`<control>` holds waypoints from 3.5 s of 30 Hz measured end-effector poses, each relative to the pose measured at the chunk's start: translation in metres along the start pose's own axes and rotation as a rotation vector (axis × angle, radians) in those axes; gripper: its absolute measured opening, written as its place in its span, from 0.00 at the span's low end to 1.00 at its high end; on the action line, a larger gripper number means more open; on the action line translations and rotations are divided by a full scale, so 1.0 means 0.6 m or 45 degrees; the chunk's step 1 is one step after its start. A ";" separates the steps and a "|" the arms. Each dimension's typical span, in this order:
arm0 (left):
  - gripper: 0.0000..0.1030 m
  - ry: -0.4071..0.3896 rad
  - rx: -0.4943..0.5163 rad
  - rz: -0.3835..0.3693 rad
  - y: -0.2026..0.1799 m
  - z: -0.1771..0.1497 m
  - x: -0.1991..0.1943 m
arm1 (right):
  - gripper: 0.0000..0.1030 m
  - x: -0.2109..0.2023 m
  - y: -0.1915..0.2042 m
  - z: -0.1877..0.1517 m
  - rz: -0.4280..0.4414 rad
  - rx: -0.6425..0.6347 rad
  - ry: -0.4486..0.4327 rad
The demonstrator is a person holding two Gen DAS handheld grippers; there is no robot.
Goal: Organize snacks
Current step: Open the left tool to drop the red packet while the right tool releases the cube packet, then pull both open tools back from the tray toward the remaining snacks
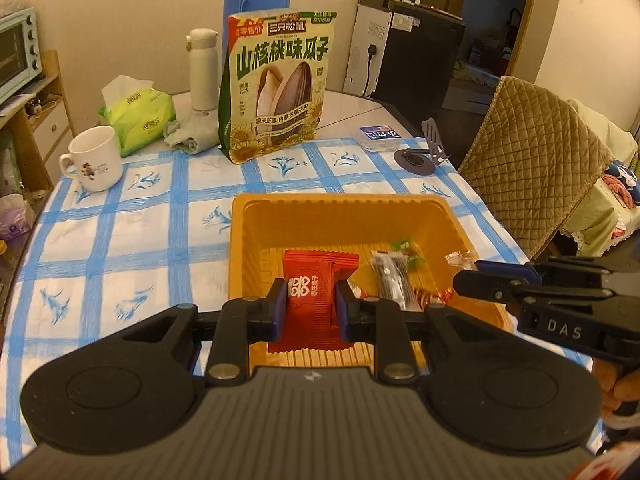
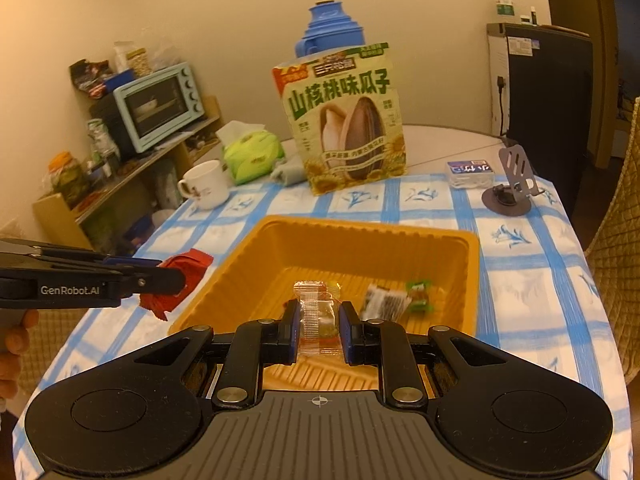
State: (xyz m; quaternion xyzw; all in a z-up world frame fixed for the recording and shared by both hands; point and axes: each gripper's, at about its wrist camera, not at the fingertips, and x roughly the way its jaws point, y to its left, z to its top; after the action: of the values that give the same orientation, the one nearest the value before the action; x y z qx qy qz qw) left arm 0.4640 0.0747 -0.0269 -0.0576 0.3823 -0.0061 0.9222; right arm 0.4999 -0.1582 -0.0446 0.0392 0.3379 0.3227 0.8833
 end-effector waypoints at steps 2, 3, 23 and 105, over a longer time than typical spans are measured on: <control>0.22 0.012 0.003 0.006 0.001 0.009 0.020 | 0.20 0.014 -0.006 0.007 -0.008 0.020 0.004; 0.22 0.017 0.003 0.010 0.002 0.013 0.029 | 0.20 0.020 -0.009 0.009 -0.012 0.028 0.006; 0.23 0.119 -0.034 0.056 0.016 0.043 0.160 | 0.20 0.115 -0.047 0.032 -0.058 0.102 0.068; 0.85 -0.062 -0.083 0.055 -0.064 -0.159 -0.239 | 0.92 -0.219 0.003 -0.106 -0.018 0.144 0.029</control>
State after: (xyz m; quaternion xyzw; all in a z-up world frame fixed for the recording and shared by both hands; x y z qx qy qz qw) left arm 0.2961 0.0350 0.0115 -0.0794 0.3610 0.0275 0.9288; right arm 0.3852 -0.2445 -0.0181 0.0830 0.3660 0.2973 0.8779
